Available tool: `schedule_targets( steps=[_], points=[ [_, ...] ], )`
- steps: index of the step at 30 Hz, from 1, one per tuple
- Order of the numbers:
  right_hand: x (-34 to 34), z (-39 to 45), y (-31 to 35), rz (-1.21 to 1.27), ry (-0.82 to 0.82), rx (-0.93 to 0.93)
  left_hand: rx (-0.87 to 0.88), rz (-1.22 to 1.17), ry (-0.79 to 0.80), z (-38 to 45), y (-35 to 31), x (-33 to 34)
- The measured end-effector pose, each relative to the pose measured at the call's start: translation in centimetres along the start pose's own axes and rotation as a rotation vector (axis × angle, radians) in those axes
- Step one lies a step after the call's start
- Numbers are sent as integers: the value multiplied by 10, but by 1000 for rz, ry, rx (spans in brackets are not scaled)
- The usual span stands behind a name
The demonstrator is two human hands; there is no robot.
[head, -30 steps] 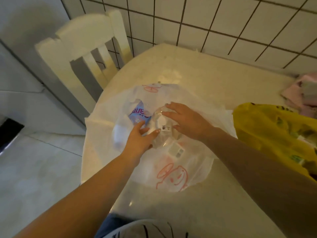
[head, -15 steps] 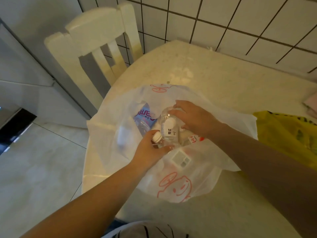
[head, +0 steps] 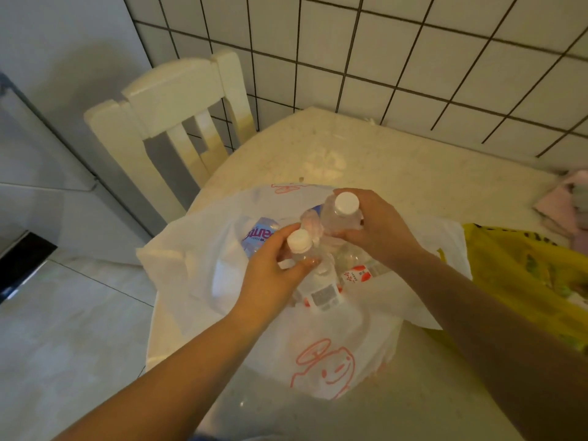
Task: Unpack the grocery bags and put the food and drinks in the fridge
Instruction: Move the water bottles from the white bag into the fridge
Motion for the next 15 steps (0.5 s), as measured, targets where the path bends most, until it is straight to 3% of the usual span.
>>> schedule_targets(
  steps=[15],
  points=[
    [-3, 9, -20, 81, -14, 64, 243, 85, -57, 23, -46, -3]
  ],
)
Point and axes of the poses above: each hand's wrist, its own z-axis towards the middle knuckle, its own x-axis out of the palm, y = z × x, the point moved 5 cm from there along z, towards the middle knuckle, and after that the axes turned 7 degrees about x, right-handed, at the moved point
